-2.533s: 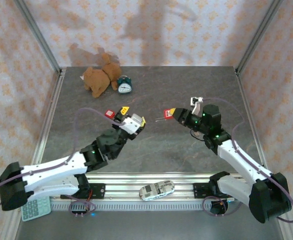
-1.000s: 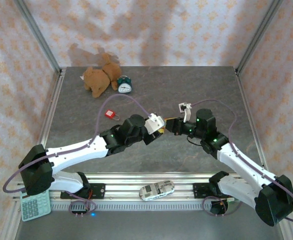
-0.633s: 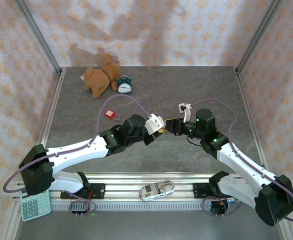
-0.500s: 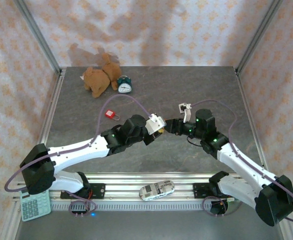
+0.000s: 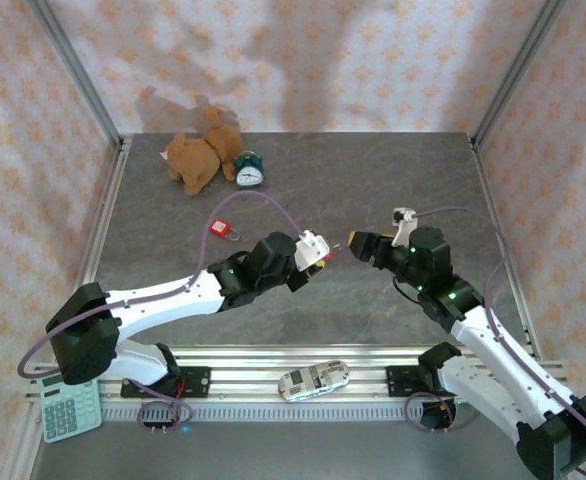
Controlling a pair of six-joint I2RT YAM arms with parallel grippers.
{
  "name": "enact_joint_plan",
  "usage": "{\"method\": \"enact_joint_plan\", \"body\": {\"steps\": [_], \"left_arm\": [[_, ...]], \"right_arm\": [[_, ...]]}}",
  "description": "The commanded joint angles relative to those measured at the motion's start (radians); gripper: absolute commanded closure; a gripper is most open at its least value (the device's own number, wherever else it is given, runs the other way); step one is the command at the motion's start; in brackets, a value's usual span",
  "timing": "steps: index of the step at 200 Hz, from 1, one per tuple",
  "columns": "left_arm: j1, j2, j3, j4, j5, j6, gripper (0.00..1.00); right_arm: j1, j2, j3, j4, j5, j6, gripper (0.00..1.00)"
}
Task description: Unlock with the key
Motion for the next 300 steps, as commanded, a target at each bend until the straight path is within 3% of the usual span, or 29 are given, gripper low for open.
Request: {"method": "enact_joint_plan", "body": {"steps": [1,104,300], "left_arm": [[0.007,0.034,-0.016,0.045,-0.006,-0.029,0.81],[0.009,0.186,-0.025,0.113,-0.011,-0.070,0.82],[0.126,0.316,-0.014,0.209,0.173,-0.114,0.82]], "right_arm": [[-0.028,-0.010,-0.015,-0.036,0.086,0.038,0.31],[-0.046,0.028,-0.036,-0.021,0.074,0.061,0.33],[-0.054,0.075,-0.053,-0.023,0.095,0.077,0.33]]}}
